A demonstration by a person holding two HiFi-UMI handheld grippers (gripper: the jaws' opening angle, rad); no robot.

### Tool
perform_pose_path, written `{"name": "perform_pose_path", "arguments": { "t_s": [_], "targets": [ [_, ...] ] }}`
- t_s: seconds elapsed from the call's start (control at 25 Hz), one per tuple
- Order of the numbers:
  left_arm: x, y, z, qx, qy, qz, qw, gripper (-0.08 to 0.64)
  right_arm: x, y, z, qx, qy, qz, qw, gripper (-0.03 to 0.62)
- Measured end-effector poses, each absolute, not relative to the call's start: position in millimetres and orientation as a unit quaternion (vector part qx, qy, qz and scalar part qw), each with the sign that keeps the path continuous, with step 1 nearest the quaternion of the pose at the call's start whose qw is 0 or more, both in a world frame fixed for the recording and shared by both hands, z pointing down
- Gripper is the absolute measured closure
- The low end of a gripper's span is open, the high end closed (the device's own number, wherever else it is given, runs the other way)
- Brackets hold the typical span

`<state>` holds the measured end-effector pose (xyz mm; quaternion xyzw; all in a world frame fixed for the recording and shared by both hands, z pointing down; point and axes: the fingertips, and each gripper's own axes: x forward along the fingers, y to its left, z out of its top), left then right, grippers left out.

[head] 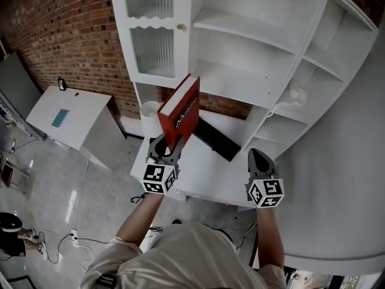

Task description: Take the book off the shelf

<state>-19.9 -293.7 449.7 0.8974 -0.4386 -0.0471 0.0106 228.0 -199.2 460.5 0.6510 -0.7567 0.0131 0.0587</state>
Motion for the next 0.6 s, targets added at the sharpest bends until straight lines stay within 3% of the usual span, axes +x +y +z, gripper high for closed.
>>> {"name": "perform_pose_path", "arguments": {
  "t_s": [0.6],
  "targets": [
    [-17.4, -256.3, 456.0, 0.879, -0.473, -0.053, 0.016, 0.416, 262.2, -178.6, 465.4, 0.641, -0.766, 0.004, 0.045, 0.591]
  ]
}}
